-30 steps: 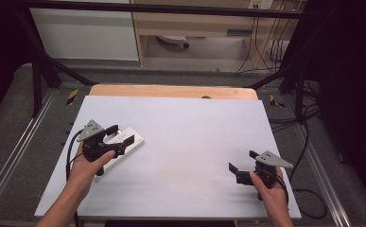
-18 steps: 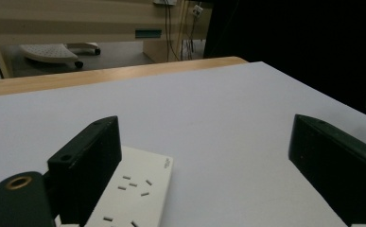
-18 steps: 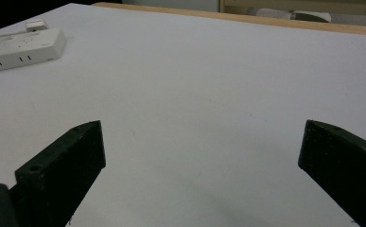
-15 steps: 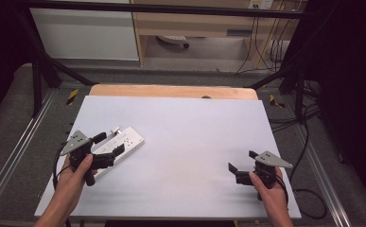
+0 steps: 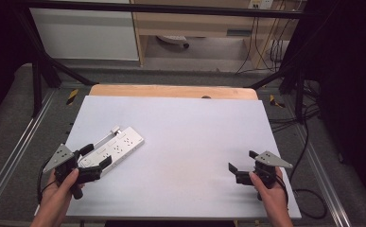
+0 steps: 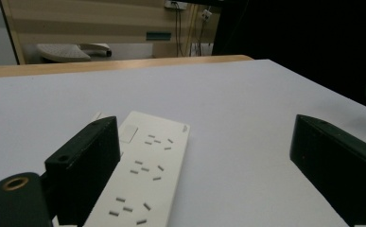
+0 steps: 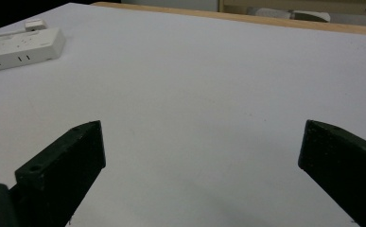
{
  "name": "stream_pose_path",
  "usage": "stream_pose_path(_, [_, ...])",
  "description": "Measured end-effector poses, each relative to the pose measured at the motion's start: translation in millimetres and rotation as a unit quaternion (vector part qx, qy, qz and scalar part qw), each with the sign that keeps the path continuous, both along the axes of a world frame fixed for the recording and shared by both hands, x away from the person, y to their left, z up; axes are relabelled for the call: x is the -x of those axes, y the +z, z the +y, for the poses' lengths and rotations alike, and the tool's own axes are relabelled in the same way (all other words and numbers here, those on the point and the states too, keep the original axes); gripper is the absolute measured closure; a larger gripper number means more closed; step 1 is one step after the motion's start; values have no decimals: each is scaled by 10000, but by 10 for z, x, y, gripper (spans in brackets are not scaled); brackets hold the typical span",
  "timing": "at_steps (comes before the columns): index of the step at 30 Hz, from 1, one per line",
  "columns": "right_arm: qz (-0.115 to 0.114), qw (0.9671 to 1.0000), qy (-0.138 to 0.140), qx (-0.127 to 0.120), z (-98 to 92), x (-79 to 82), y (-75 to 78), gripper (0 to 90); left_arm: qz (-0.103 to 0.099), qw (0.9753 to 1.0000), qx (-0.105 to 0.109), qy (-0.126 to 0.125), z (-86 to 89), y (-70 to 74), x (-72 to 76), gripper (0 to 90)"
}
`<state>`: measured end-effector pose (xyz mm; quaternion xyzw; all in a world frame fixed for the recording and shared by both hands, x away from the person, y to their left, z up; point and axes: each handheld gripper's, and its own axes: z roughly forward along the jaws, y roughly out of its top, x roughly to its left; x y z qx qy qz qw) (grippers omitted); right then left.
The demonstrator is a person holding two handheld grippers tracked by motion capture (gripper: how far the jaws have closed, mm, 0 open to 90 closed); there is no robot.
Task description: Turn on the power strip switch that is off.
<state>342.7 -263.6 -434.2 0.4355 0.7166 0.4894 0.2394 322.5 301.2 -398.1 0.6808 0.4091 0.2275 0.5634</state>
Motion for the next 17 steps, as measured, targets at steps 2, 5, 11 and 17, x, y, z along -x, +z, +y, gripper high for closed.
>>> stream_pose_path(2, [2,10000,-9,-2,-2,-2,-1,19,13,10000,-1,17,41,-41,29,95])
stream_pose_path(5, [11,10000,-16,-5,-7,-1,0,19,49,10000,-46,29,95,-106,70,97])
stream_pose_path(11, [25,10000,-62,22,-26,-6,-5,19,132,9998,-135,95,212,-231,169,96])
stream_pose_path(17, [268,9991,-216,256,-37,-43,-71,17,112,9994,8,327,344,-295,231,96])
